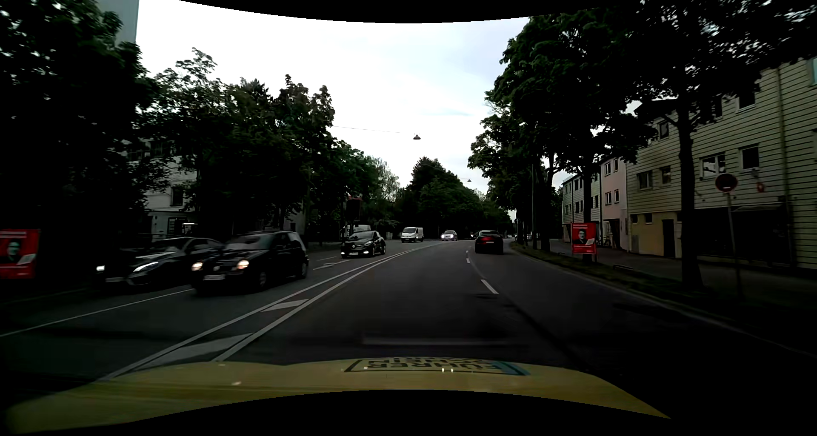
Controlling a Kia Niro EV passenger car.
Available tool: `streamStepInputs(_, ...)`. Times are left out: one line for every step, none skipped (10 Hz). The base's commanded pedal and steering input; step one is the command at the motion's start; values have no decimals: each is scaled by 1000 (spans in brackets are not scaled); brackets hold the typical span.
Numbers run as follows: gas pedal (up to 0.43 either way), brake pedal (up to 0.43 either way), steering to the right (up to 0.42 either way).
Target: Follow the waypoints while adhering to traffic rules and regulations
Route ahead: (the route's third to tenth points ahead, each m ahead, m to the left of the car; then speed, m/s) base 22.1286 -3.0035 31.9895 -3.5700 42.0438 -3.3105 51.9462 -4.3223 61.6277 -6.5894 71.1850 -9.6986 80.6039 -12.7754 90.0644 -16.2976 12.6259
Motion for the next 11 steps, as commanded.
streamStepInputs(110,0,26)
streamStepInputs(110,0,25)
streamStepInputs(110,0,25)
streamStepInputs(110,0,25)
streamStepInputs(110,0,25)
streamStepInputs(110,0,25)
streamStepInputs(110,0,24)
streamStepInputs(110,0,23)
streamStepInputs(110,0,23)
streamStepInputs(98,0,23)
streamStepInputs(98,0,23)
